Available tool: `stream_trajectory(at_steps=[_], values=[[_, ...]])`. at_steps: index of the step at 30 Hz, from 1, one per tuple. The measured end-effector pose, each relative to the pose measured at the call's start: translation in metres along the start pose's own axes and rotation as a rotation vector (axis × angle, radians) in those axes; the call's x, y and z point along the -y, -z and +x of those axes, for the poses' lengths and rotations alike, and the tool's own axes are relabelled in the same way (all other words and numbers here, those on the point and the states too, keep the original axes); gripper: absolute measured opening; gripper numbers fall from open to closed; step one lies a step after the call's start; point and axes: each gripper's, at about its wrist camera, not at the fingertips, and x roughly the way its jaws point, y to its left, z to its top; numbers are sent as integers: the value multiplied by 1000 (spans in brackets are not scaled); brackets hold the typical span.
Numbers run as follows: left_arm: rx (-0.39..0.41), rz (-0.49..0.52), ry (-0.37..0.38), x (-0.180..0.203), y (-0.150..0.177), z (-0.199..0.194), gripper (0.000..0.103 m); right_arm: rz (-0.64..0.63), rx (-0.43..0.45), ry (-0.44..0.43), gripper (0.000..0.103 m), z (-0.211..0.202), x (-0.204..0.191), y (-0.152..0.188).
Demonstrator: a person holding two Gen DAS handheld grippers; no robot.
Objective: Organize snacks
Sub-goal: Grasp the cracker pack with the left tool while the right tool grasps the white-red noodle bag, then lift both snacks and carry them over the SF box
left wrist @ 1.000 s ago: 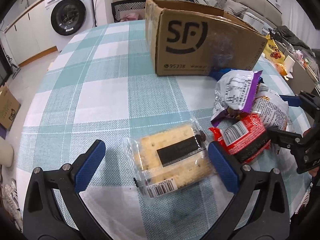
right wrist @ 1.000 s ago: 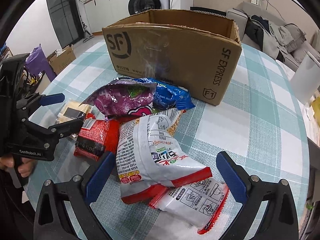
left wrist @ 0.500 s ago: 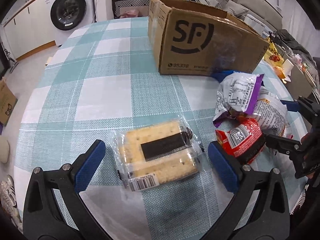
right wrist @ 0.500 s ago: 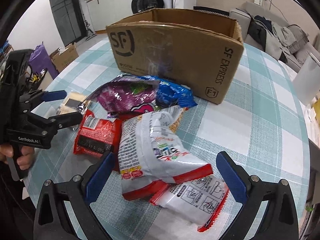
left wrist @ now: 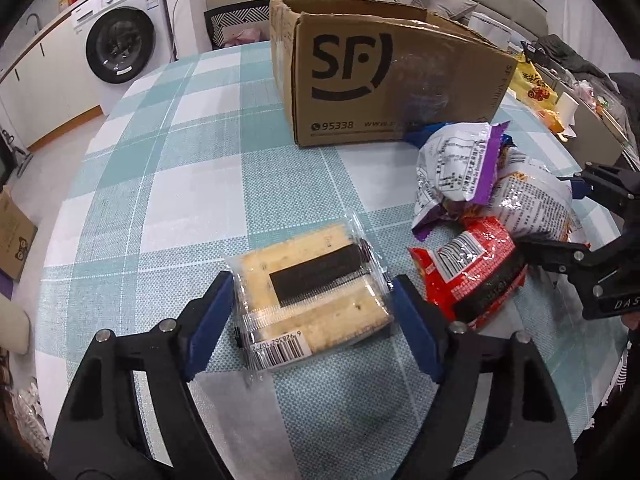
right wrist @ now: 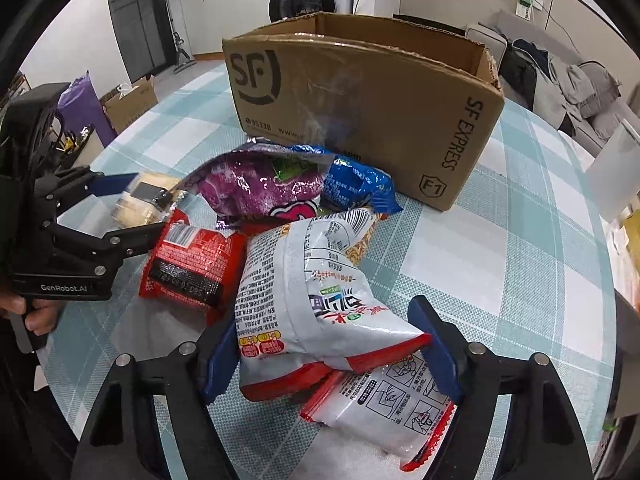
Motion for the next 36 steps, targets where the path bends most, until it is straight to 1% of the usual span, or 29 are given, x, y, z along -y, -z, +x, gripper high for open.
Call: stream_trajectory(at_steps=[2,8,18,27,36], values=[[9,0,6,0,1,-1,74,-11,12,-12,73,-2,-2,0],[28,-6,39,1,2,-9,73,-34,39,-44,69,-7,-7,0],[86,-17,63,2,-2,-28,73,-47,60,-69,67,-18,-6,2],[131,-33,79,2,-5,-47,73,-47,105,-80,67,-37,-6,0],[165,-31,87,6,-6,-63,73,-10,162,-92,67,-57,8,1]])
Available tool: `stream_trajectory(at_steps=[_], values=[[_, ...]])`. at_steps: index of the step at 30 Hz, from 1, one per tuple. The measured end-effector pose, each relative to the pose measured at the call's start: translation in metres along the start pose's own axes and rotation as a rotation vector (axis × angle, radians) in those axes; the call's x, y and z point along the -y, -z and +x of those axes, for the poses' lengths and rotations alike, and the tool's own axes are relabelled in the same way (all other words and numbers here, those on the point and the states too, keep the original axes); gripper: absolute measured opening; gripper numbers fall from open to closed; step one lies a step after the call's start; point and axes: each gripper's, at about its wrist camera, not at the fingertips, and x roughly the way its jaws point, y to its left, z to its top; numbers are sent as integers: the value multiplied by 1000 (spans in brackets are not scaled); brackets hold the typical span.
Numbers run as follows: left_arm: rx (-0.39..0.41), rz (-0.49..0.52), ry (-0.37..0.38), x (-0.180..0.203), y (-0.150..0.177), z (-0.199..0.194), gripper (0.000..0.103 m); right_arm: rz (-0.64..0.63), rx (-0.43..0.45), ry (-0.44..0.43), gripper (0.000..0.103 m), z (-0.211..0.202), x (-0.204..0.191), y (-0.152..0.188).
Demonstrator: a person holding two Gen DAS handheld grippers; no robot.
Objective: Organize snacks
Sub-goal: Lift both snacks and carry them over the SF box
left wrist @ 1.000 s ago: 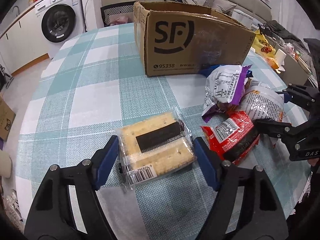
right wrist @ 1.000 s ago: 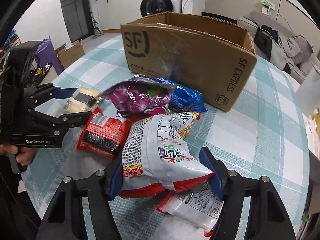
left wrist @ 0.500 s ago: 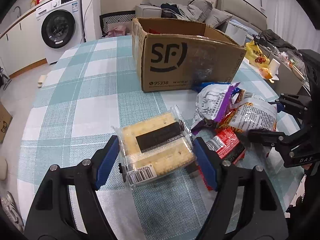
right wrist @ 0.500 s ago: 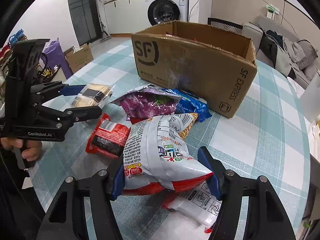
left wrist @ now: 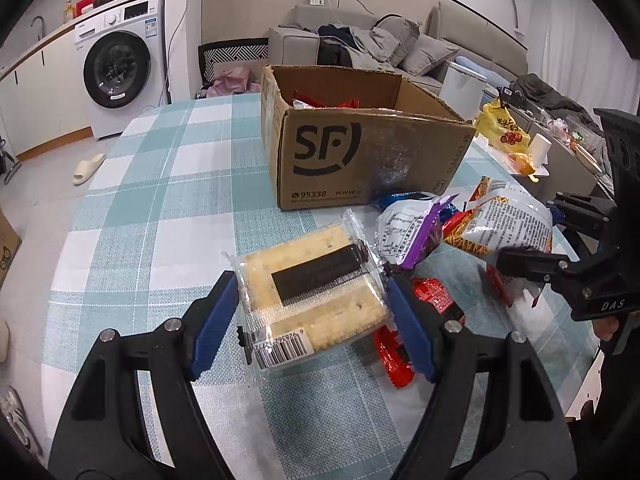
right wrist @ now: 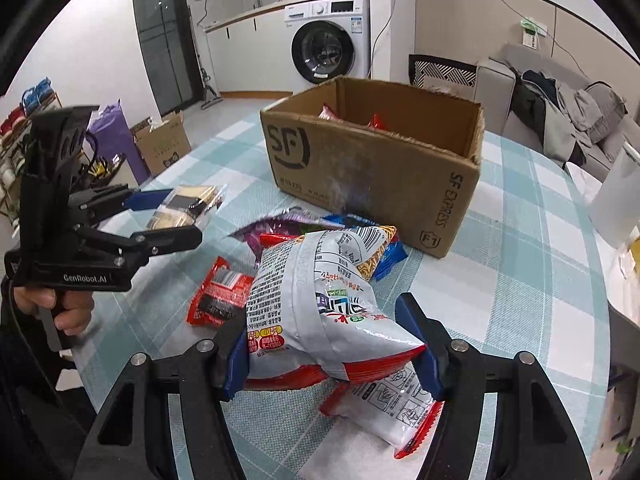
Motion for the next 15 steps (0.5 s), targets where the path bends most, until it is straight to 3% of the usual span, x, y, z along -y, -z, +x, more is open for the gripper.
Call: stream_trajectory(at_steps=[15], values=[[55,4,3,6,-10,-16,73,98,95,-15,67,-19,17,-7]])
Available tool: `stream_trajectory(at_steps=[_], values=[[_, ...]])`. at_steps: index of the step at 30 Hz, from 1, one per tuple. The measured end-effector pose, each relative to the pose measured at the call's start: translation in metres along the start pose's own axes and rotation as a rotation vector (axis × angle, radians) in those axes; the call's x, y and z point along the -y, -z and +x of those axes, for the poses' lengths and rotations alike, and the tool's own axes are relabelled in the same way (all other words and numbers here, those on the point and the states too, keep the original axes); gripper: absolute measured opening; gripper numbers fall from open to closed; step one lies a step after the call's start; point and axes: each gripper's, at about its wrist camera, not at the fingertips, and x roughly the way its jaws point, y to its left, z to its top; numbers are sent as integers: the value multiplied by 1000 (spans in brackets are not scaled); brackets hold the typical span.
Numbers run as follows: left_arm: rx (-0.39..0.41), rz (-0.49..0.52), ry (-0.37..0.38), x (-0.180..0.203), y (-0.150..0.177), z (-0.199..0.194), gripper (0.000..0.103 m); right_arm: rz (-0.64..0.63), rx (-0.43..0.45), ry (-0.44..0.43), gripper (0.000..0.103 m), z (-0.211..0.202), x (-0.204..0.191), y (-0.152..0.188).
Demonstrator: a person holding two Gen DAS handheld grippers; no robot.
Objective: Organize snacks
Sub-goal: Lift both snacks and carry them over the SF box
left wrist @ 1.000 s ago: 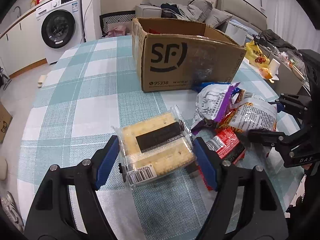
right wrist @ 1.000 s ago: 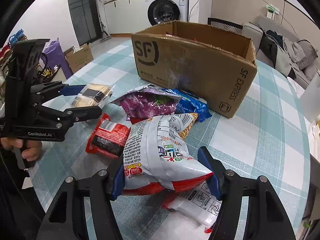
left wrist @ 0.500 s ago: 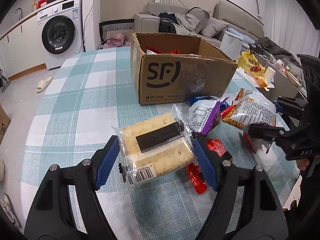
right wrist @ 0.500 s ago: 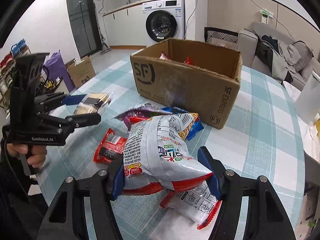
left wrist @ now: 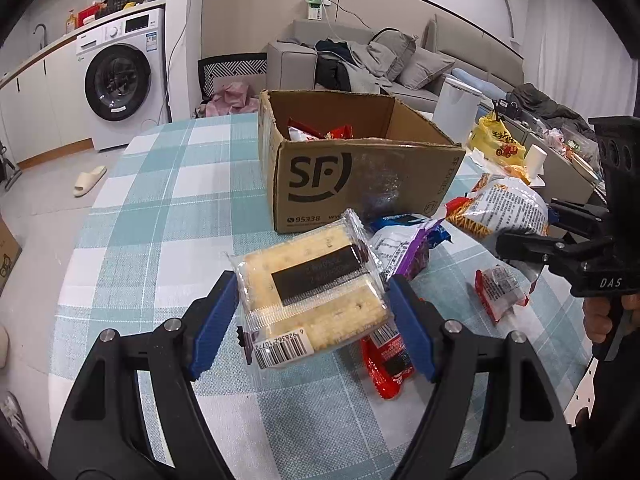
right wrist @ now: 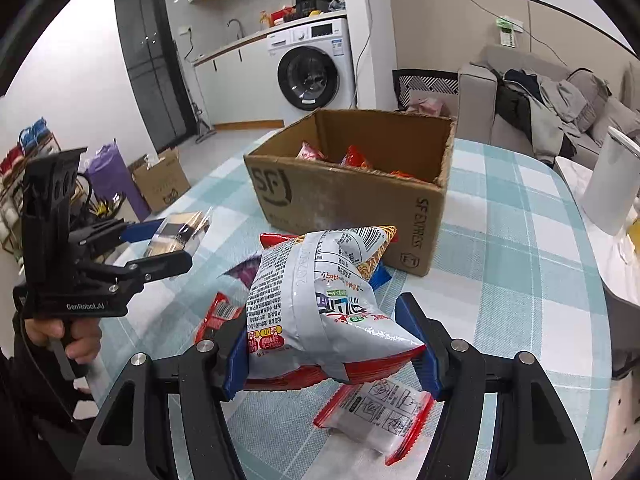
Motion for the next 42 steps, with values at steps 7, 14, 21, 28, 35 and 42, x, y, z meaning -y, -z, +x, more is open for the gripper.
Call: stream_trajectory(at_steps=[7,14,21,28,35,42], values=[[25,1,-5,3,-6,-7,73,39,45,2,67,-8,7,-5],[54,7,-3,7,-20,-8,73,105,97,13,67,-17,17,-12],[78,42,1,18,-37,-5,73,180,148,33,67,-18,24,-25],[96,65,6,27,-54,-1,73,213,176,45,67,-21,31,-40],[105,74,32,33,-69,6,73,247,200,64,67,-19,33,-50],[117,81,25,34,-82,12,73,264,190,67,67,-11,40,-58]])
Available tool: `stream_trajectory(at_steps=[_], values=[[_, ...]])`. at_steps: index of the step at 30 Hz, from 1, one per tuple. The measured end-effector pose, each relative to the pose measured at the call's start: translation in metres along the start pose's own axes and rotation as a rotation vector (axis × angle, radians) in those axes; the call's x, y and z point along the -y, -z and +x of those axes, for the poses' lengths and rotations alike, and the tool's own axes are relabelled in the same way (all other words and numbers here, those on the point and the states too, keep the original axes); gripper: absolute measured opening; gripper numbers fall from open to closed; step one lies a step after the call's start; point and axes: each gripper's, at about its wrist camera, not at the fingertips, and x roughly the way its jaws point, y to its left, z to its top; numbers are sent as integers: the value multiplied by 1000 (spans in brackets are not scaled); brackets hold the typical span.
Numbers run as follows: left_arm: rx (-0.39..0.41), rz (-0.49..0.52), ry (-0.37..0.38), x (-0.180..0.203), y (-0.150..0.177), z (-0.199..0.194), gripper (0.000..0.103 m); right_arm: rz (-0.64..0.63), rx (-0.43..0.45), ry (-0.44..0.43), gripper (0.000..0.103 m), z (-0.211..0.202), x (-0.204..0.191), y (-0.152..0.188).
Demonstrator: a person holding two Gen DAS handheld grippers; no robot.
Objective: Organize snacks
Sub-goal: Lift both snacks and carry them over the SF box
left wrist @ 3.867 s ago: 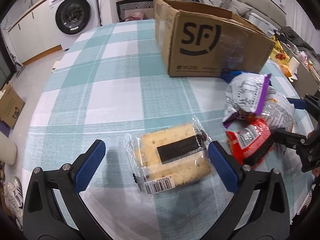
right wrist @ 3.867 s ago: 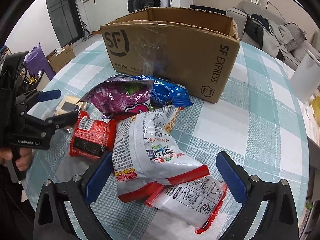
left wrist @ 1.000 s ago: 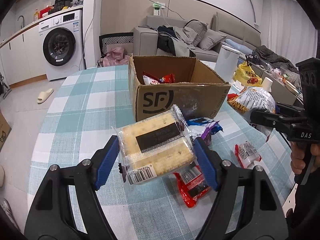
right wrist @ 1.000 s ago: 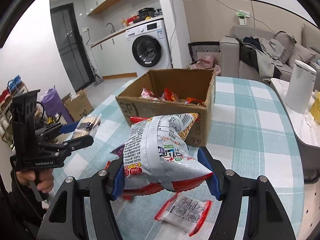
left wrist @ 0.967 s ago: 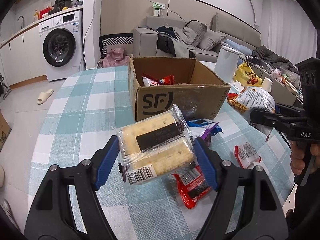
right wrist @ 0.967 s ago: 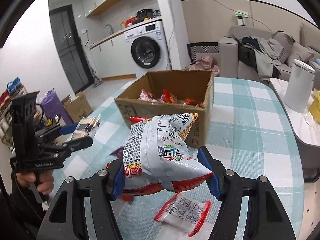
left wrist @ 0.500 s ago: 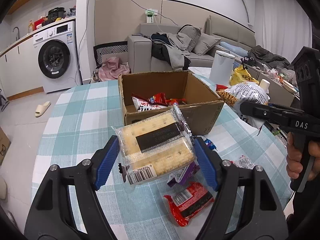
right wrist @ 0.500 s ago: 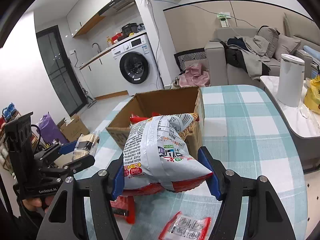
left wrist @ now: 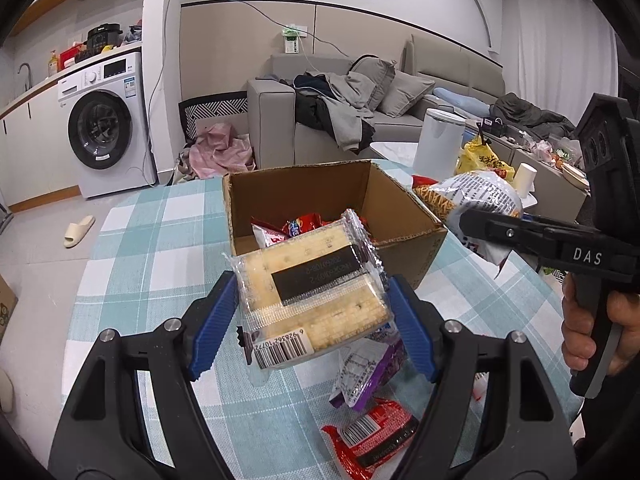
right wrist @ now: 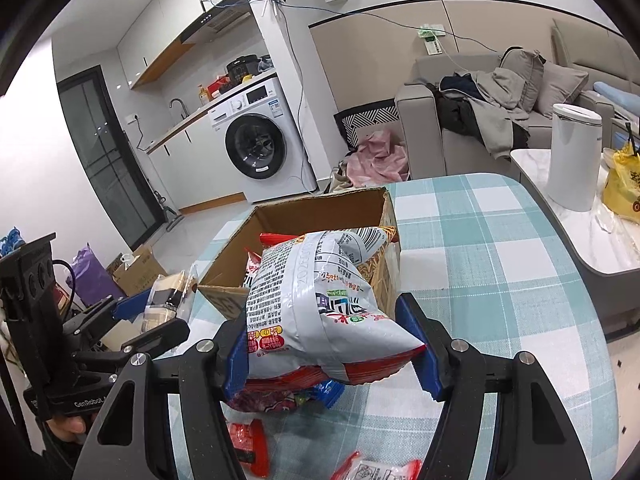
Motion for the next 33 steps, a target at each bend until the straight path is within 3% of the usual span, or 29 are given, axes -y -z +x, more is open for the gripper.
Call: stream_trajectory(at_steps=[33], values=[[-5,-15,-29,-25,-47,73,73,25,-58,-1,67,67,2,-46]])
